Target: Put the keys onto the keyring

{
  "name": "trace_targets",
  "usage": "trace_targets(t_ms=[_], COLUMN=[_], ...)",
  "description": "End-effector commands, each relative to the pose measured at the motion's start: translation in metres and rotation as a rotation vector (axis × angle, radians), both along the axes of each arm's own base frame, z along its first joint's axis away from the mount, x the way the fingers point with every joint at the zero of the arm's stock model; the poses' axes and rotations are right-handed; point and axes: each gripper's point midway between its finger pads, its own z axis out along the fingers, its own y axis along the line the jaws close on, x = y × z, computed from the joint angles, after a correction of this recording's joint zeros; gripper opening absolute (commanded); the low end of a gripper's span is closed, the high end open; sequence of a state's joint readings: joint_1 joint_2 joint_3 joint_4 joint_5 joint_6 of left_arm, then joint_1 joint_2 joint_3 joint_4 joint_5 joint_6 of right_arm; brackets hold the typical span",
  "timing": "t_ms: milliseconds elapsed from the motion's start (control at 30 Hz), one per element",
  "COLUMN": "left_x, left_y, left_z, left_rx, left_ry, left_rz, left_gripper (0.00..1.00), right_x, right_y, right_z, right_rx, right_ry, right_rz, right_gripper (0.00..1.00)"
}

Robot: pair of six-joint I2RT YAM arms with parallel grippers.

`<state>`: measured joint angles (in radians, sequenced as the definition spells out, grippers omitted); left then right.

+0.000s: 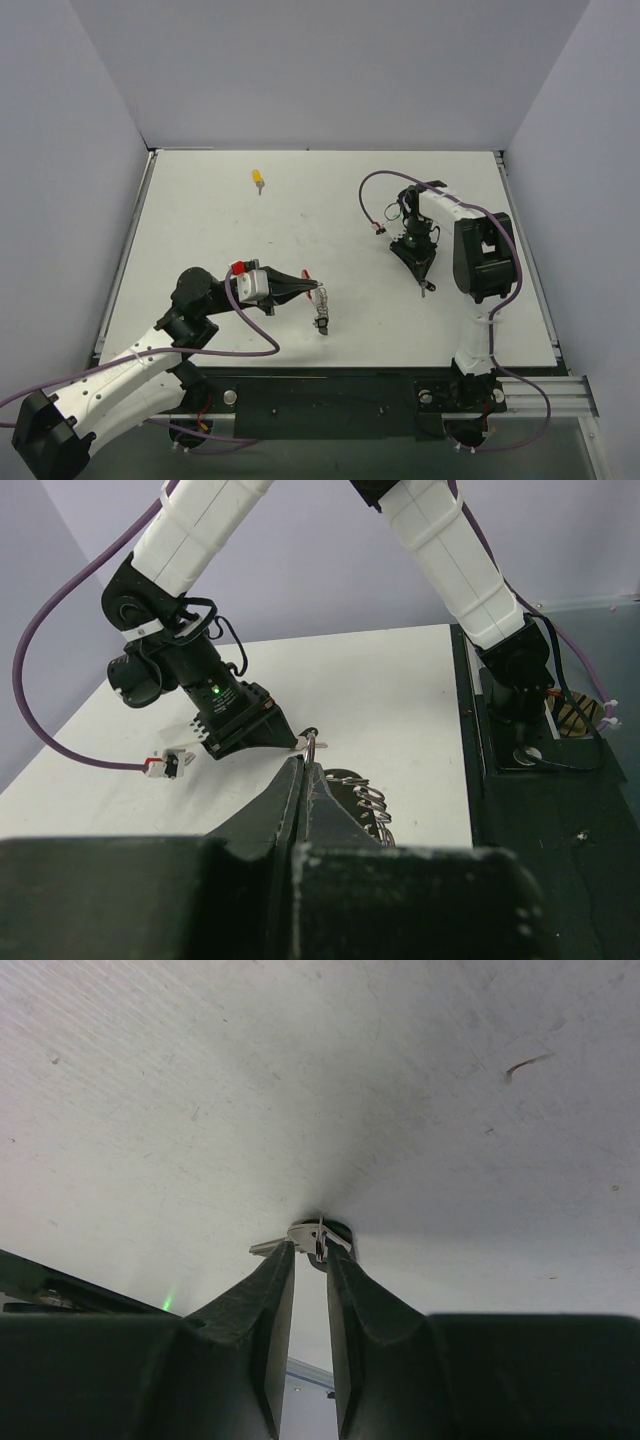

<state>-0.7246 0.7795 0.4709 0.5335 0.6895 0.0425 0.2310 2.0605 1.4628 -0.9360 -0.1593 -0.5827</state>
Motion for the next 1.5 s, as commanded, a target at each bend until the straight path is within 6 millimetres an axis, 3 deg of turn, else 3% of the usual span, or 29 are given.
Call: trace_targets(t_ms=[0,1467], left_x=[-0.0025,-0.0023], left_y=[0.0028,0.0026], left_z=[0.0242,0.0245], left_rx=[-0.051,-0.053], left_ry=[-0.071,-0.066], left_rz=[-0.001,-0.001], left_gripper=[0.0,0.0], right_x=[-0.0089,-0.0027], right_y=[-0.0029,-0.0024], right_z=[0.0069,0.0056], right_rx=[-0.033,-0.058], right_ry=[0.053,0.017], right_rz=[-0.001,-0.048], right_gripper=[0.17,0.18])
